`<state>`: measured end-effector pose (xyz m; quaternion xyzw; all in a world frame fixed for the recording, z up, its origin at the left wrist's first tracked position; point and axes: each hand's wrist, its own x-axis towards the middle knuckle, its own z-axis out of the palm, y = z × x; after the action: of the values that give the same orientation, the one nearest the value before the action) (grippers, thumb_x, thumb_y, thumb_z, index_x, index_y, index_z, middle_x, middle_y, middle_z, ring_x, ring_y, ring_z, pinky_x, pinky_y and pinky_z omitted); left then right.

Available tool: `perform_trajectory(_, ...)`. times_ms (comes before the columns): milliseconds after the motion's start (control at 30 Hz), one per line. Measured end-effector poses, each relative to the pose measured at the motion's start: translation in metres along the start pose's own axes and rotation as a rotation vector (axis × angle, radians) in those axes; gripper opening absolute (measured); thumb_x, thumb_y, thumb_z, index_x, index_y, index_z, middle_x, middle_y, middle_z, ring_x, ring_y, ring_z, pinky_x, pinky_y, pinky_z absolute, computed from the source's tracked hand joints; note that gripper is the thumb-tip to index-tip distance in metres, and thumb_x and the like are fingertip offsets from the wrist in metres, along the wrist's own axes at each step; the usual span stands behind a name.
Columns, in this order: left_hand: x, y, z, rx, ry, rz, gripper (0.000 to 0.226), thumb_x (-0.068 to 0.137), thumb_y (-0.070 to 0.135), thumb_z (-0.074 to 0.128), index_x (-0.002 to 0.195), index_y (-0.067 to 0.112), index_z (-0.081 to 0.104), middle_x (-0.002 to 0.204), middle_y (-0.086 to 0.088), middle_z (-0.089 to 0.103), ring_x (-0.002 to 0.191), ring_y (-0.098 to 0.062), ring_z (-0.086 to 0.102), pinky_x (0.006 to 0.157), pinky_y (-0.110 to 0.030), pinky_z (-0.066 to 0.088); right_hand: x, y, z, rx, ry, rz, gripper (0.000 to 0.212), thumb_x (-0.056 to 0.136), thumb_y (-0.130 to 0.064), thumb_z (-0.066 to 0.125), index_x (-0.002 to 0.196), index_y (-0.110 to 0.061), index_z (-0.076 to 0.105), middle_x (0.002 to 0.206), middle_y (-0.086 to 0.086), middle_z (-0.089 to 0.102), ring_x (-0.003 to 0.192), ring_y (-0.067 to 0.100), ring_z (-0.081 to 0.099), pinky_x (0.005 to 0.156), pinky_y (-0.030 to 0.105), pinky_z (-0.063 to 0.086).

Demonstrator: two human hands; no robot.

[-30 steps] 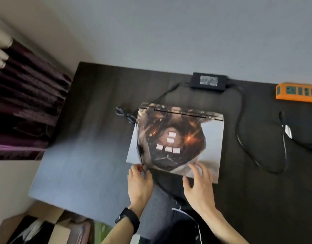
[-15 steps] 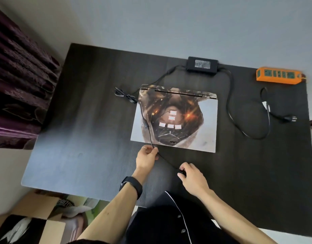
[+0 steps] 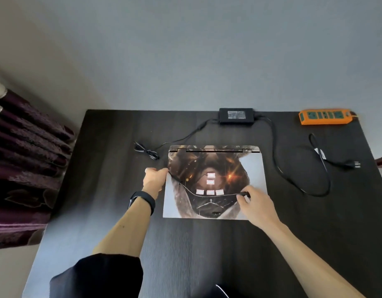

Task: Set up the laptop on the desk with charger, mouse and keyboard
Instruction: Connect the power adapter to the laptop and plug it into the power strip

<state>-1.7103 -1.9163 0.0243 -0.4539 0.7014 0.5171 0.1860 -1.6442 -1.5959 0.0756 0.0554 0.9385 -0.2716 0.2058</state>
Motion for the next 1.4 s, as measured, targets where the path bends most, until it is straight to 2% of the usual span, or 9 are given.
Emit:
perform_trajectory(100,0.022,0.009,0.011,0.076,0.013,0.009,0.050,0.078,0.047,0.068,0.101,0.003,0.066,0.095,-0.015,0.072,0.085,-0.029,0.070,0.062,-0.036,0.060,0.036,-0.001,0.000,0.066,0.001,0.013,0.019,0.099,-0.038,0.054,0.107,-0.021,0.059,0.106,-0.004,0.060,0.089,0.010,0.057,0.078,0.022,0.043)
perform_trajectory(233,0.056,0.022,0.019,0.172,0.074,0.088,0.016,0.088,0.032,0.066,0.076,0.020,0.064,0.087,-0.011,0.074,0.075,-0.027,0.070,0.070,-0.038,0.062,0.096,0.002,-0.001,0.163,0.070,-0.047,0.024,0.106,-0.021,0.037,0.113,-0.017,0.060,0.115,-0.001,0.059,0.105,0.015,0.057,0.090,0.023,0.039)
perform_trajectory(367,0.085,0.048,0.014,-0.011,0.120,0.164,0.010,0.093,0.018,0.063,0.084,0.020,0.067,0.080,-0.004,0.070,0.063,-0.015,0.064,0.048,-0.023,0.054,0.151,0.005,-0.005,0.184,0.140,-0.092,0.026,0.105,-0.021,0.043,0.122,-0.017,0.062,0.120,-0.003,0.060,0.111,0.015,0.057,0.090,0.016,0.032)
perform_trajectory(533,0.129,0.099,0.005,-0.285,0.155,0.269,0.007,0.091,0.018,0.071,0.097,0.017,0.067,0.086,-0.002,0.066,0.070,-0.016,0.066,0.062,-0.026,0.060,0.203,0.014,-0.005,0.216,0.210,-0.092,0.020,0.095,-0.035,0.062,0.114,-0.037,0.062,0.094,-0.015,0.064,0.087,0.012,0.065,0.095,0.038,0.050)
perform_trajectory(733,0.161,0.119,0.009,0.184,0.395,0.315,0.015,0.085,0.038,0.072,0.092,0.025,0.071,0.099,-0.002,0.069,0.097,-0.024,0.065,0.091,-0.036,0.053,0.243,0.000,-0.010,0.184,0.146,-0.029,0.015,0.092,-0.044,0.066,0.104,-0.035,0.068,0.091,-0.012,0.072,0.102,0.024,0.067,0.100,0.045,0.045)
perform_trajectory(967,0.141,0.097,0.008,0.497,0.530,0.401,0.041,0.098,0.044,0.045,0.120,0.018,0.066,0.141,-0.003,0.045,0.126,-0.030,0.045,0.102,-0.046,0.044,0.251,0.003,-0.003,0.129,0.097,-0.020,0.020,0.090,-0.056,0.060,0.104,-0.045,0.070,0.084,-0.019,0.063,0.100,0.022,0.068,0.097,0.045,0.047)
perform_trajectory(1200,0.125,0.100,0.018,0.401,0.594,0.355,0.044,0.092,0.043,0.059,0.125,0.015,0.054,0.147,-0.009,0.034,0.131,-0.034,0.036,0.106,-0.049,0.036,0.254,-0.014,0.003,0.167,0.159,-0.012,0.024,0.090,-0.055,0.062,0.110,-0.041,0.068,0.092,-0.015,0.068,0.100,0.021,0.067,0.096,0.042,0.048)
perform_trajectory(1267,0.105,0.098,0.043,0.454,0.655,0.502,0.050,0.087,0.036,0.065,0.129,0.014,0.048,0.149,-0.011,0.032,0.132,-0.035,0.034,0.106,-0.051,0.033,0.251,-0.015,0.001,0.207,0.147,0.023,0.029,0.089,-0.057,0.063,0.111,-0.039,0.063,0.106,-0.013,0.072,0.105,0.023,0.067,0.095,0.041,0.049)
perform_trajectory(1400,0.067,0.111,0.105,0.724,0.177,0.940,0.045,0.090,0.037,0.061,0.133,0.025,0.056,0.135,0.001,0.058,0.127,-0.023,0.048,0.106,-0.040,0.040,0.251,-0.009,-0.007,0.344,0.059,0.069,0.028,0.085,-0.051,0.070,0.106,-0.034,0.061,0.110,-0.011,0.074,0.107,0.019,0.067,0.097,0.040,0.051)
